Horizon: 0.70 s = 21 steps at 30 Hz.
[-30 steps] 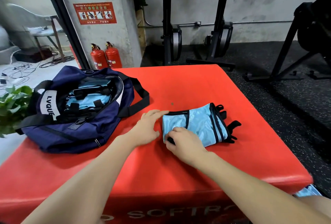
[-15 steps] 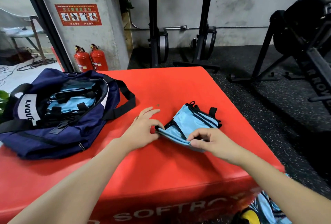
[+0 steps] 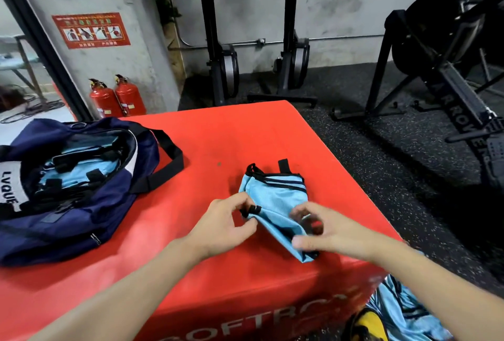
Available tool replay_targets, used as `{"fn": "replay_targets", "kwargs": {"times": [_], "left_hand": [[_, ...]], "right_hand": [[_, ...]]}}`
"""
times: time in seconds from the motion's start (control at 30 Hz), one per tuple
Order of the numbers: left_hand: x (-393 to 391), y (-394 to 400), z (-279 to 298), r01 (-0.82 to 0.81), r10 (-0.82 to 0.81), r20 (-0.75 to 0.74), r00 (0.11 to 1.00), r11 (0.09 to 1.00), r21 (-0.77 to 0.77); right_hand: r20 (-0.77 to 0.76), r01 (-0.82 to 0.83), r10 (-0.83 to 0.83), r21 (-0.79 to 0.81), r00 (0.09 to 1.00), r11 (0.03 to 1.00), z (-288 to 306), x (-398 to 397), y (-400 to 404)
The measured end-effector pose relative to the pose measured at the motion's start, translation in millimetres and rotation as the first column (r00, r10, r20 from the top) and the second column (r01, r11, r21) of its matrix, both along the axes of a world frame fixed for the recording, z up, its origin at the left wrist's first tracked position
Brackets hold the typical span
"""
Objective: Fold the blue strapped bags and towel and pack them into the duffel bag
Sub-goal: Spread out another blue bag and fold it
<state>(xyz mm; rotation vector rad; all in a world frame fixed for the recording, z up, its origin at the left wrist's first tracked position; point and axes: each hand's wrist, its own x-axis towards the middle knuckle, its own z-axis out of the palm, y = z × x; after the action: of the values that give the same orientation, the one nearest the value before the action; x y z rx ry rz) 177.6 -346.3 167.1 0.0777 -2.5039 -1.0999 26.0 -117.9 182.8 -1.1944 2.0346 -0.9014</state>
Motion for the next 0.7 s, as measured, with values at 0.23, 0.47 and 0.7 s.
{"fn": "replay_targets", "kwargs": {"times": [0.23, 0.47, 0.7], "left_hand": [[0, 2, -3, -0.042, 0.041, -0.017, 0.999, 0.998, -0.052], [2, 1, -1, -0.028, 0.030, 0.006, 1.000, 0.973, -0.231], [-21, -7, -6, -0.252, 0.250, 0.030, 0.968, 0.956, 0.148]], "right_hand": [[-0.628, 0.090, -0.006, 0.103, 0.779, 0.991, -17, 32, -12], [-0.251, 0.049, -0.049, -0.004, 0.967, 0.999, 9, -14, 1], [0.093, 0.198, -0.181, -0.235, 0.979, 0.952, 14, -55, -25]]}}
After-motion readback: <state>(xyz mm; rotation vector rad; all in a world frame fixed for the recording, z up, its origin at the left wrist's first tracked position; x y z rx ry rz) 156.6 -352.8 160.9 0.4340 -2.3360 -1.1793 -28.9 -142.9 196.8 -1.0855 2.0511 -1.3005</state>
